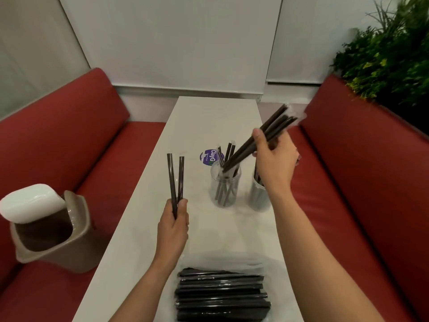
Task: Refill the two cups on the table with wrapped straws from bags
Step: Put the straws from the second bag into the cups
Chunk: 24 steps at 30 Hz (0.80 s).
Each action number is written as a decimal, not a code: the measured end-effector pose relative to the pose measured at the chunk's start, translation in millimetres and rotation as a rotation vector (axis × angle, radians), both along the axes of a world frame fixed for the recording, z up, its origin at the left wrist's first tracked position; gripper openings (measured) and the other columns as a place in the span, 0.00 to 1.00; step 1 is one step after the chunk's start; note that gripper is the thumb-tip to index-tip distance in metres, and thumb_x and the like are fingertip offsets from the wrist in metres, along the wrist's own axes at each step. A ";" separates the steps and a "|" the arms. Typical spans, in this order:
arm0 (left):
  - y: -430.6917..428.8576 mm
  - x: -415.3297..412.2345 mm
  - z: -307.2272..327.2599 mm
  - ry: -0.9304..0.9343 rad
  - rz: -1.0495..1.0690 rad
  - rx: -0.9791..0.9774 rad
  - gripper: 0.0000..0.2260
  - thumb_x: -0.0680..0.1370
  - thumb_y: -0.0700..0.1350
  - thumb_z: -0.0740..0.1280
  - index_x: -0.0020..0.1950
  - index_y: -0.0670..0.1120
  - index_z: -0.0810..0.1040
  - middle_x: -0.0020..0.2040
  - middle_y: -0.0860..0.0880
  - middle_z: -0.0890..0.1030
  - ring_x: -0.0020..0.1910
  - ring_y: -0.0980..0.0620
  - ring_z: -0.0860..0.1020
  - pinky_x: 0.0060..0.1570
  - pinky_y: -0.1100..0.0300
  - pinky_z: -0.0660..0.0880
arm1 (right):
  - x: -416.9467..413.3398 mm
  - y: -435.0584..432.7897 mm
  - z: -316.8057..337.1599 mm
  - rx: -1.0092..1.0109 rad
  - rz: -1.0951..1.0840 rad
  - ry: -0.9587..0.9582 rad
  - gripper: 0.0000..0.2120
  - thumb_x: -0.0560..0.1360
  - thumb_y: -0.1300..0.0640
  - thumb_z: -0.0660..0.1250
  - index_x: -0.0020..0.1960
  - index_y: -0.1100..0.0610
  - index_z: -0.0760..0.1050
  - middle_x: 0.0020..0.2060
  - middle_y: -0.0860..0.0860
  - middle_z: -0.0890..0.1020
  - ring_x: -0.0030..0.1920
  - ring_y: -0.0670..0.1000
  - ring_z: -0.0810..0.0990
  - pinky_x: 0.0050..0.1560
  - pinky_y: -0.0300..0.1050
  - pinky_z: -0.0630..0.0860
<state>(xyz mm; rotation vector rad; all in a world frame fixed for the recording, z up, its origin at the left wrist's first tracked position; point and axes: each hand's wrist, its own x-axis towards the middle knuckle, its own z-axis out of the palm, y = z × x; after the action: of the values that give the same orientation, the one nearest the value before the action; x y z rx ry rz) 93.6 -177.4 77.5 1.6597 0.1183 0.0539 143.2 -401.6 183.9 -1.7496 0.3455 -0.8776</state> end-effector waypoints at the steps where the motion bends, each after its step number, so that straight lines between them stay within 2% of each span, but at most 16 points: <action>1: 1.1 1.5 1.3 0.004 -0.018 -0.013 0.10 0.86 0.54 0.60 0.51 0.52 0.77 0.33 0.51 0.70 0.30 0.52 0.68 0.28 0.55 0.66 | 8.0 -0.2 4.1 0.005 -0.019 -0.048 0.08 0.79 0.43 0.72 0.49 0.47 0.79 0.36 0.46 0.83 0.40 0.50 0.85 0.46 0.58 0.84; 3: 0.4 2.7 3.8 0.017 -0.056 -0.047 0.11 0.86 0.56 0.58 0.50 0.56 0.78 0.33 0.51 0.69 0.29 0.55 0.65 0.26 0.58 0.63 | 25.9 1.2 -2.2 -0.013 -0.002 -0.031 0.08 0.79 0.43 0.71 0.51 0.47 0.79 0.37 0.46 0.83 0.40 0.49 0.84 0.48 0.57 0.83; 6: -1.6 1.8 4.3 0.058 -0.113 -0.154 0.16 0.86 0.58 0.54 0.54 0.53 0.79 0.35 0.49 0.70 0.27 0.56 0.63 0.26 0.61 0.60 | 49.2 4.8 -33.8 -0.105 0.084 0.171 0.10 0.80 0.43 0.70 0.54 0.49 0.80 0.40 0.46 0.85 0.41 0.48 0.84 0.50 0.55 0.82; 8: -0.4 2.8 2.8 0.062 -0.135 -0.190 0.16 0.87 0.56 0.54 0.55 0.53 0.79 0.36 0.49 0.71 0.28 0.56 0.64 0.27 0.60 0.60 | 60.9 5.7 -53.4 -0.186 0.111 0.289 0.13 0.81 0.43 0.69 0.58 0.51 0.80 0.44 0.48 0.84 0.46 0.50 0.84 0.51 0.54 0.81; 10: 1.0 3.8 0.4 0.036 -0.160 -0.182 0.13 0.87 0.54 0.55 0.57 0.55 0.79 0.37 0.48 0.73 0.30 0.55 0.68 0.27 0.59 0.64 | 68.2 6.5 -64.8 -0.263 0.123 0.403 0.14 0.81 0.44 0.68 0.59 0.53 0.81 0.48 0.49 0.83 0.51 0.53 0.82 0.51 0.51 0.79; 14: 1.3 3.8 -5.2 0.033 -0.208 -0.139 0.11 0.86 0.52 0.56 0.64 0.55 0.77 0.38 0.48 0.76 0.32 0.50 0.73 0.30 0.55 0.74 | 75.6 10.2 -74.3 -0.338 0.163 0.626 0.14 0.78 0.43 0.71 0.56 0.53 0.82 0.45 0.52 0.86 0.48 0.56 0.85 0.51 0.56 0.83; 17: -0.3 2.5 -5.3 0.041 -0.239 -0.138 0.12 0.86 0.52 0.57 0.66 0.55 0.75 0.39 0.49 0.75 0.31 0.50 0.73 0.30 0.55 0.75 | 78.8 9.2 -80.1 -0.324 0.172 0.663 0.13 0.75 0.46 0.76 0.52 0.54 0.82 0.44 0.53 0.86 0.49 0.58 0.84 0.51 0.55 0.82; 19: -0.7 2.4 -5.1 0.053 -0.254 -0.139 0.11 0.86 0.52 0.57 0.66 0.56 0.75 0.39 0.50 0.74 0.30 0.51 0.70 0.28 0.57 0.71 | 76.0 8.9 -80.9 -0.241 0.193 0.640 0.15 0.72 0.49 0.79 0.53 0.56 0.83 0.43 0.53 0.85 0.50 0.58 0.84 0.51 0.54 0.82; 22: -0.9 2.5 -5.6 0.072 -0.276 -0.176 0.11 0.85 0.53 0.60 0.65 0.59 0.75 0.40 0.48 0.71 0.30 0.53 0.64 0.27 0.58 0.62 | 63.6 11.4 -76.3 -0.123 0.171 0.603 0.29 0.70 0.50 0.81 0.65 0.62 0.79 0.53 0.57 0.84 0.54 0.59 0.83 0.57 0.58 0.81; 24: -1.6 2.1 -4.3 0.068 -0.282 -0.206 0.11 0.83 0.55 0.61 0.64 0.60 0.76 0.39 0.48 0.69 0.30 0.54 0.62 0.28 0.57 0.58 | 53.7 14.1 -73.8 -0.141 0.132 0.551 0.25 0.72 0.49 0.80 0.63 0.62 0.79 0.56 0.57 0.82 0.51 0.59 0.83 0.52 0.55 0.81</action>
<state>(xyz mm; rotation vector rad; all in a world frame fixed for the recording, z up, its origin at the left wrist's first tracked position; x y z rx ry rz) 95.7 -179.0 73.2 1.4588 -0.0580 -0.2220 196.9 -387.6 110.1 -2.1071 0.5279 -0.3173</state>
